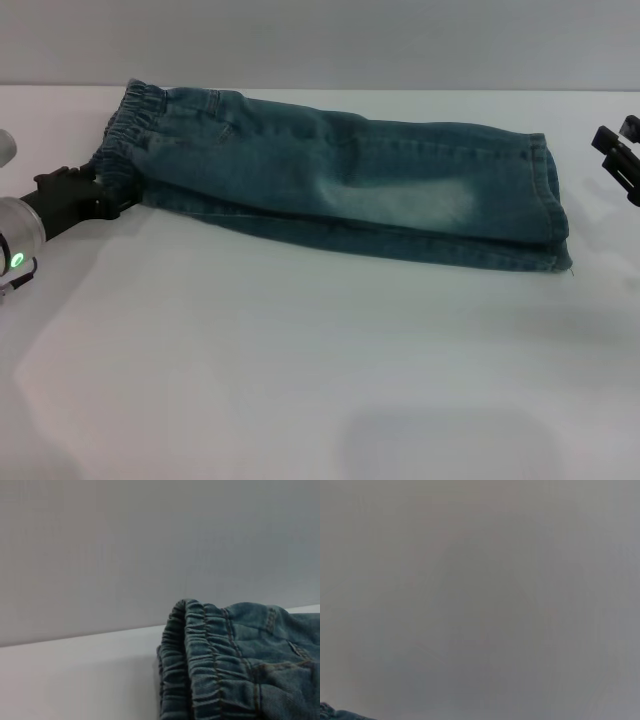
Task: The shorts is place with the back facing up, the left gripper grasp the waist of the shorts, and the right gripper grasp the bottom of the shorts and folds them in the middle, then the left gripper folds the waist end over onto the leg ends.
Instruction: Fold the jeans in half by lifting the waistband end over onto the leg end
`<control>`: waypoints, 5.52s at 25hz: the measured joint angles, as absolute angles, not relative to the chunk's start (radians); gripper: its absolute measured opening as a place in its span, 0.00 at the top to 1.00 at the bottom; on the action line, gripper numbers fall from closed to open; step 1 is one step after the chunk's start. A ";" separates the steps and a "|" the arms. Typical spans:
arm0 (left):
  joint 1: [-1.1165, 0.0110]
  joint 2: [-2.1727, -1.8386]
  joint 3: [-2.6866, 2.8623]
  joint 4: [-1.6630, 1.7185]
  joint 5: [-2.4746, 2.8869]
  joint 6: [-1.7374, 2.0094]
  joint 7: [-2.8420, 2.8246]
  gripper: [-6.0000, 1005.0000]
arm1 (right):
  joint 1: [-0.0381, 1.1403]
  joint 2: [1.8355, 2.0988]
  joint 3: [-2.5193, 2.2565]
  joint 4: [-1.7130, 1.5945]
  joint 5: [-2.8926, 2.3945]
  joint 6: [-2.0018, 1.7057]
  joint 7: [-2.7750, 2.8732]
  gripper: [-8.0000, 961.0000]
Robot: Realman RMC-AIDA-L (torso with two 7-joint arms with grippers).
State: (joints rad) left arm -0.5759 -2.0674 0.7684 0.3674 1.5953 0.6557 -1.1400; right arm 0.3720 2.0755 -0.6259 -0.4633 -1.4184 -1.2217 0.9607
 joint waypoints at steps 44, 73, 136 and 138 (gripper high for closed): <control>-0.586 -2.068 0.769 0.350 1.586 0.700 -1.128 0.66 | 0.391 2.072 -0.624 -0.467 -1.377 -1.216 0.961 0.59; -0.592 -2.064 0.768 0.353 1.586 0.741 -1.115 0.99 | 0.419 2.074 -0.626 -0.418 -1.365 -1.212 0.955 0.59; -0.601 -2.061 0.771 0.545 1.535 1.158 -1.150 0.99 | 0.741 2.084 -0.966 -0.181 -1.373 -1.018 0.978 0.59; -0.601 -2.062 0.771 0.546 1.535 1.161 -1.150 0.99 | 0.751 2.084 -0.972 -0.181 -1.374 -1.018 0.987 0.59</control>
State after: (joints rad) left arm -0.6013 -2.0616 0.7706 0.5456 1.5354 1.1608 -1.1503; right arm 0.7510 2.0844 -0.9719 -0.1809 -1.3735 -1.0179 0.9871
